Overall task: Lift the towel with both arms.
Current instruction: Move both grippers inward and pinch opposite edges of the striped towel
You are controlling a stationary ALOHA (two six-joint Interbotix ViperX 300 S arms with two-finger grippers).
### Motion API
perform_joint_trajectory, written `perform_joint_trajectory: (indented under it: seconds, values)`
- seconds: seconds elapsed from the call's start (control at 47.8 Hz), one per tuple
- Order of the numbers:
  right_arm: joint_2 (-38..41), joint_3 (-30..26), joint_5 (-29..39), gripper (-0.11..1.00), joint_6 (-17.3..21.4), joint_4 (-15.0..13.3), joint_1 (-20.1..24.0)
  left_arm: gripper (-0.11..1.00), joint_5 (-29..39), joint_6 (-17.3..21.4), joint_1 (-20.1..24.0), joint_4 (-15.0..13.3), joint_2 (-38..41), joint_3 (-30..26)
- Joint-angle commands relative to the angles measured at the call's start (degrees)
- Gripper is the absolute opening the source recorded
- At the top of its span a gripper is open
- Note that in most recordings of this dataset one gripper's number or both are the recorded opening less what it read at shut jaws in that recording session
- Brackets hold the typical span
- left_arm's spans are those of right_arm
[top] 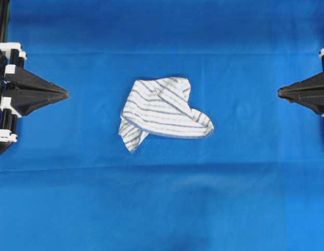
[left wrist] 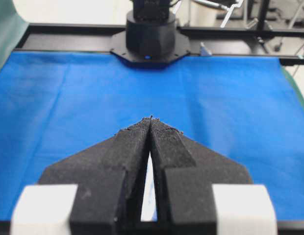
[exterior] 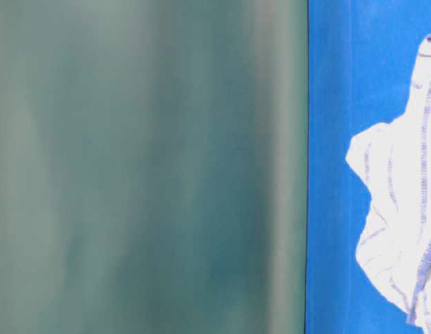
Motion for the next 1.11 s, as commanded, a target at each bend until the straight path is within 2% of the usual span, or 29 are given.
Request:
perform_joint_trajectory:
  seconds: [0.0,0.251,0.69,0.711,0.774,0.921,0.962,1.004,1.088]
  values:
    - [0.53,-1.14,-0.35,0.0,-0.09,0.26,-0.35,0.0,0.79,-0.18,-0.79,-1.14,0.53,-1.41]
    - [5.89,-4.13,6.59,0.0,0.26,0.26,-0.44,0.0,2.29,-0.18,-1.14,-1.14,3.69,-1.41]
    - [27.16,-9.14,7.12,0.01,3.78,0.26,-0.35,0.03,-0.26,-0.26,-1.49,-1.49,23.38,-4.04]
    - [28.21,-9.58,7.21,0.04,3.87,0.26,-0.26,0.04,-0.44,-0.26,-1.49,-1.58,24.26,-4.13]
    - [31.38,-10.72,7.56,0.22,3.96,0.26,-0.26,0.16,-1.14,-0.35,-1.49,-1.58,27.51,-4.22]
    - [38.41,-12.83,8.0,0.63,3.87,0.26,-0.26,0.6,-1.41,-0.88,-1.41,-1.58,33.66,-4.48]
    - [40.25,-13.45,8.0,0.68,3.87,0.26,-0.26,0.71,-1.49,-0.97,-1.32,-1.67,35.33,-4.66]
    - [41.92,-14.06,8.0,0.67,3.87,0.26,-0.35,0.81,-1.49,-1.05,-1.23,-1.76,36.74,-4.83]
    - [45.44,-15.29,7.82,0.65,3.96,0.26,-0.53,0.92,-1.58,-1.05,-1.14,-1.85,39.73,-5.54]
